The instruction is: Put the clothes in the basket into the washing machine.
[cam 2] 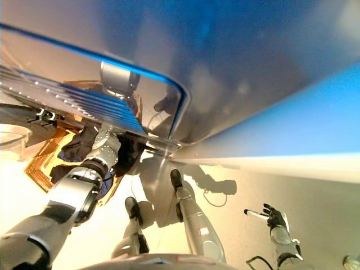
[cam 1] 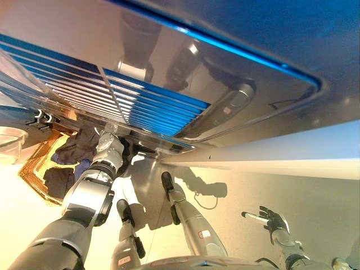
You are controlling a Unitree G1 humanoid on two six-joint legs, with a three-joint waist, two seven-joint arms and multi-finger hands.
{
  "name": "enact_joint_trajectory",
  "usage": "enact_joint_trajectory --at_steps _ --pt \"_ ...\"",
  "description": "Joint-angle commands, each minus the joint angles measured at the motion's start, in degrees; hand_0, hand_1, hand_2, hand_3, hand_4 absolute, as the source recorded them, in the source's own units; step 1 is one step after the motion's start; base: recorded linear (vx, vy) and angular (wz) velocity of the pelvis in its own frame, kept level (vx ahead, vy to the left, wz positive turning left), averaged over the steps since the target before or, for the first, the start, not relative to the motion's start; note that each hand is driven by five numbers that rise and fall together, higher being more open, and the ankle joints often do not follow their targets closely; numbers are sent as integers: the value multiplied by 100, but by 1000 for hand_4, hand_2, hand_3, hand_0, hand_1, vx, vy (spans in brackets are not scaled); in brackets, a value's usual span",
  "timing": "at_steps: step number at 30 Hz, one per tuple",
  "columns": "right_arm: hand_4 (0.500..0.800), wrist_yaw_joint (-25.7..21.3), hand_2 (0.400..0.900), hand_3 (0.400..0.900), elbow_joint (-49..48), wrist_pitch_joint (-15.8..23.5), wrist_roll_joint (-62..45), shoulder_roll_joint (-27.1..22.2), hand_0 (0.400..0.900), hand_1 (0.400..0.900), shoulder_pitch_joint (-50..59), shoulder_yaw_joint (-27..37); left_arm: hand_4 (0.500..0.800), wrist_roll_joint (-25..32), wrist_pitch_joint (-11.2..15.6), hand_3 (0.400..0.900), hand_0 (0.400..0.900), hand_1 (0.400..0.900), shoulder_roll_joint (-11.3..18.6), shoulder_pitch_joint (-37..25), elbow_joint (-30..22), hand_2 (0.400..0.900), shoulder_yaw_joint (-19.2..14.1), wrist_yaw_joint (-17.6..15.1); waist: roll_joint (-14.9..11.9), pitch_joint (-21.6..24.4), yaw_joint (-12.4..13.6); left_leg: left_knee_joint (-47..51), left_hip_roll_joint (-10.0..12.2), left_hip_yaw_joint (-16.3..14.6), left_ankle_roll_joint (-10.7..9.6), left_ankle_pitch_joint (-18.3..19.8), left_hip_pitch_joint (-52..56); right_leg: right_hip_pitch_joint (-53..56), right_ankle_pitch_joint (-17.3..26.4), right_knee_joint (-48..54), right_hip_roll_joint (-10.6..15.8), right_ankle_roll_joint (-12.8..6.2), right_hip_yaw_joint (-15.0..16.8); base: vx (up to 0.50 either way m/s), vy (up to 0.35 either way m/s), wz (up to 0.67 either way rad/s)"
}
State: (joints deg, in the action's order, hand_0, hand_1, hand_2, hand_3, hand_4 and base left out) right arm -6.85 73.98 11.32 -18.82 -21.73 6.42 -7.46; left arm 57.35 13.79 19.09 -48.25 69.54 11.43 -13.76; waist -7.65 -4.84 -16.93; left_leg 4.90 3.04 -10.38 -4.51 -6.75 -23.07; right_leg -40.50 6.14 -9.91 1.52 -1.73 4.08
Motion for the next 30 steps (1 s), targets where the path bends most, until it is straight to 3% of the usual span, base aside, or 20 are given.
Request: enact_joint_trajectory --at_steps 1,13,18,21,24,30 --pt "800 -130 900 900 311 22 52 -723 900 900 -504 22 800 -167 681 900 900 900 13 -1179 -435 900 -199 269 429 228 -171 -69 298 323 -197 104 350 228 206 395 -121 -339 -251 0 0 0" --pt "800 -62 900 900 264 -103 252 -732 900 900 -482 86 800 -803 504 900 900 900 173 175 -1028 900 66 431 292 24 184 -358 173 537 -97 295 694 916 194 408 105 -390 -405 -12 63 15" --pt "800 48 900 900 359 -192 430 -805 900 900 -413 228 800 -2155 255 900 900 900 699 1178 -1098 900 223 447 212 140 457 -635 52 600 18 553 941 1480 246 584 251 -466 -416 2 117 1" --pt "800 118 900 900 414 -208 493 -802 900 900 -438 327 800 -2598 179 900 900 900 828 1710 -1201 900 114 460 200 217 586 -732 -8 599 81 661 1051 1697 274 687 312 -507 -408 2 113 -4" --pt "800 165 900 900 477 -236 577 -812 900 900 -441 388 800 -3138 62 900 900 900 949 2094 -864 900 -72 394 197 261 683 -775 -58 602 131 721 1152 1883 294 790 369 -550 -407 -15 109 -1" --pt "800 221 900 900 501 -242 655 -838 900 900 -482 437 800 -3444 -49 900 900 900 1126 2495 -432 900 -490 345 146 320 795 -734 -106 613 192 729 1230 2009 354 901 432 -606 -444 -25 68 0"
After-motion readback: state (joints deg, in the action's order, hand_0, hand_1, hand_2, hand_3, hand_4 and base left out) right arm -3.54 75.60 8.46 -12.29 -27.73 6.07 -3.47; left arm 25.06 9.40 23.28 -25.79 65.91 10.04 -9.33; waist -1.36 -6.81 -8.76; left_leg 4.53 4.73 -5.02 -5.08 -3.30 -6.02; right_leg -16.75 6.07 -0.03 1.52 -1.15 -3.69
